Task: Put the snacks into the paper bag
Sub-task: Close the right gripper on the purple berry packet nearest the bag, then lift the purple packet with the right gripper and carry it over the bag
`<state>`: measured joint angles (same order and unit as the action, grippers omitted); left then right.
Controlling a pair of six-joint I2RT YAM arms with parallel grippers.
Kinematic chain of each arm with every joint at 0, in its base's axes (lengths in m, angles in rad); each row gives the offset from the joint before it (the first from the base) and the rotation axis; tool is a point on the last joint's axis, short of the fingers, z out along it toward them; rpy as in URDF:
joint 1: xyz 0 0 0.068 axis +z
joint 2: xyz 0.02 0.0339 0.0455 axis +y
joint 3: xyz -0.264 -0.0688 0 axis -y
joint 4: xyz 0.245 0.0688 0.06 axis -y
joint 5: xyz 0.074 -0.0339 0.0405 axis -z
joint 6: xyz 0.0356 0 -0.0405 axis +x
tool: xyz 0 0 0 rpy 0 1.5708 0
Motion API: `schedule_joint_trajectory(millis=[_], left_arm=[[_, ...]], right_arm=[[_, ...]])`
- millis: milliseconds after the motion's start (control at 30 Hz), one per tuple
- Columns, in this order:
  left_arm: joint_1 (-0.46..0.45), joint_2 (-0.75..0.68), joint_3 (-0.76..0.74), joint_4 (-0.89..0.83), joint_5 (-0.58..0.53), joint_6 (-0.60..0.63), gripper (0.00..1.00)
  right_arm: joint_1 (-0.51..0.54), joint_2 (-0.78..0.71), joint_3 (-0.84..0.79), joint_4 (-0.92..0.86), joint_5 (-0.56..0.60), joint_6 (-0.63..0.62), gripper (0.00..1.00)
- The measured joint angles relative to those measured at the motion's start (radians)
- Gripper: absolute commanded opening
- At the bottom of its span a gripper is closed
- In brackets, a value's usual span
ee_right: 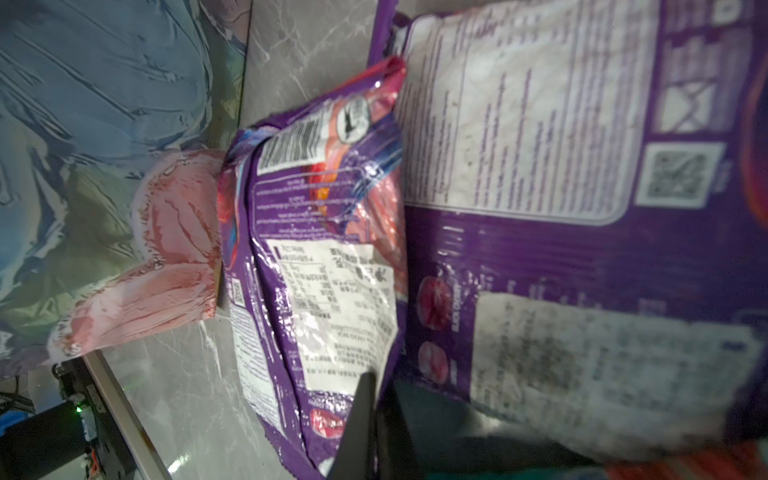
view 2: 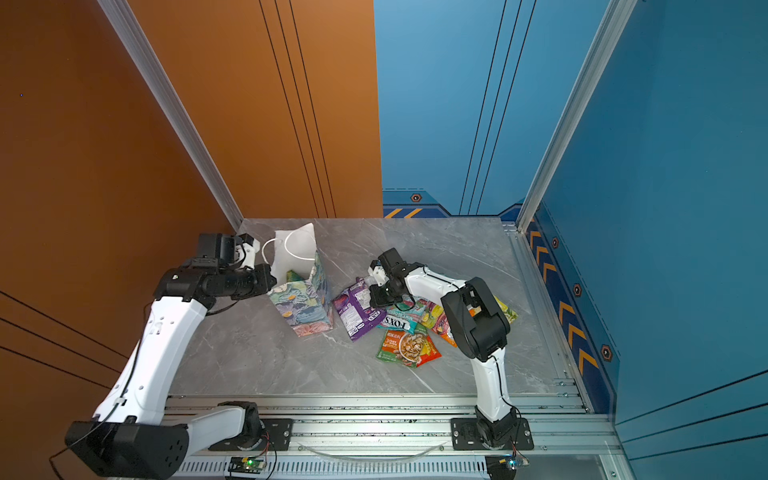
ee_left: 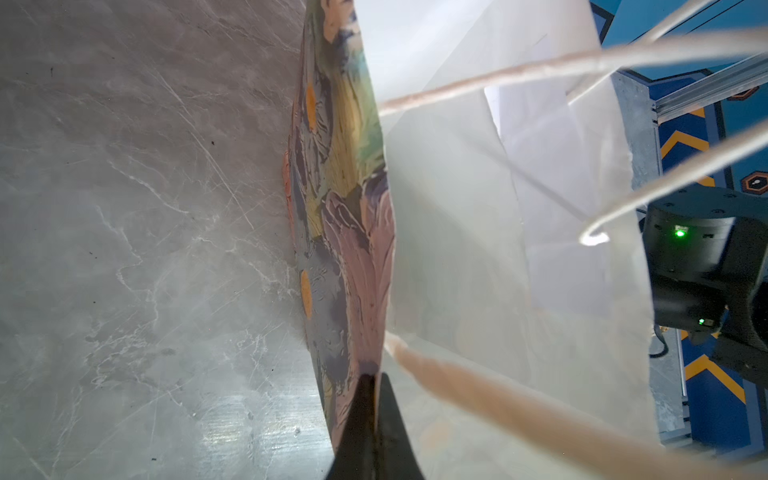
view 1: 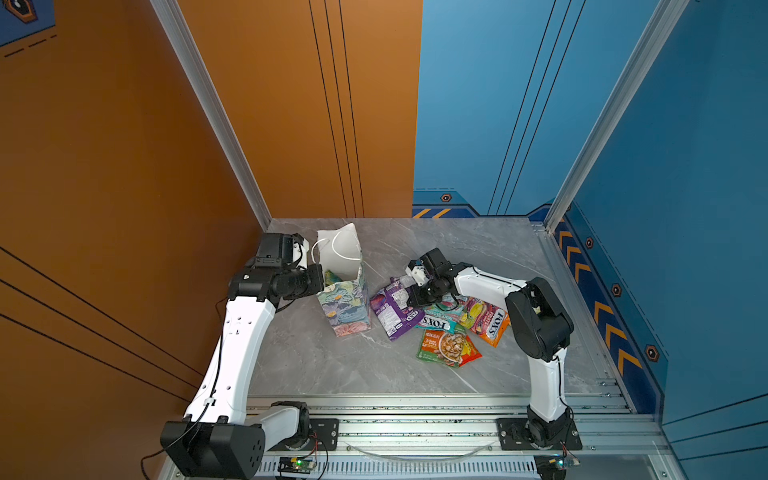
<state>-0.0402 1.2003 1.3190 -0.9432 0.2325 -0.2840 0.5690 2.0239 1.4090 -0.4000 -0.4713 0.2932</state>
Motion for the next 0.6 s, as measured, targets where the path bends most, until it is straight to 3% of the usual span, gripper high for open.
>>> schedule_joint_trajectory(millis=[333,600], left_arm=[[-0.007,0.0,0.0,0.001,0.007,0.007,0.01],[-0.008,0.0,0.0,0.003,0.021,0.008,0.0]], right_arm=[[0.0,-0.224,-0.003,-0.023,0.035,0.103,0.0],[0.035,-0.327,0.16,-0.113,0.216,0.176,0.0]])
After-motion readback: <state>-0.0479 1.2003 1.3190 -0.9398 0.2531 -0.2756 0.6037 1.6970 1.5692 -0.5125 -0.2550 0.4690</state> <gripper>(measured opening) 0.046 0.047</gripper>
